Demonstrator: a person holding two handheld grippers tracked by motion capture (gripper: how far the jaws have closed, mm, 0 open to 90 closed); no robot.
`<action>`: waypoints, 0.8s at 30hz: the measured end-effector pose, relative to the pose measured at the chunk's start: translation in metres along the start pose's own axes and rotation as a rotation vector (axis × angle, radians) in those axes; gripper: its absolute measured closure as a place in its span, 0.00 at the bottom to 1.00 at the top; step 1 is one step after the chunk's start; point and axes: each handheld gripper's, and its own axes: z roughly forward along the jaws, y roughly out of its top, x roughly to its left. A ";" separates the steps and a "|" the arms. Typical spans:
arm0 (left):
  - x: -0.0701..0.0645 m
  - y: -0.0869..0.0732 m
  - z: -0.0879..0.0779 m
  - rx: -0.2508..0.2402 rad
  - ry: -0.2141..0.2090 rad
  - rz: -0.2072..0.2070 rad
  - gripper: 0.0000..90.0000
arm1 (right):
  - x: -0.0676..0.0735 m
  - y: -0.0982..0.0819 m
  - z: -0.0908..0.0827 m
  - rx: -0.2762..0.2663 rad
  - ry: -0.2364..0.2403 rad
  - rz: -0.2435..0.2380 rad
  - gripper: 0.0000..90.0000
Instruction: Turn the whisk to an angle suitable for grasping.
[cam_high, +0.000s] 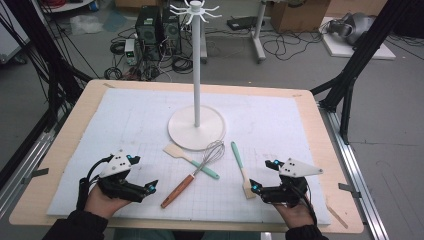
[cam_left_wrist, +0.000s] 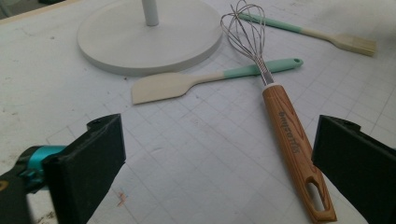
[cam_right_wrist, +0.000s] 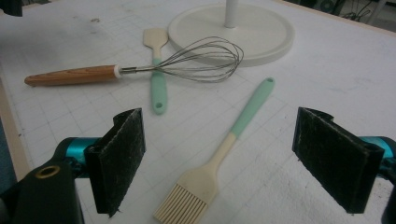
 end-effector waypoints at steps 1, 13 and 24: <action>-0.001 0.000 0.001 0.001 -0.002 0.001 0.06 | 0.000 0.000 0.000 -0.001 0.000 -0.002 0.18; -0.015 0.003 0.017 0.020 -0.049 0.025 0.08 | 0.001 0.000 0.000 -0.002 0.003 -0.006 0.18; -0.023 0.003 0.028 0.038 -0.096 0.043 0.13 | 0.001 0.000 0.000 0.000 0.002 -0.003 0.18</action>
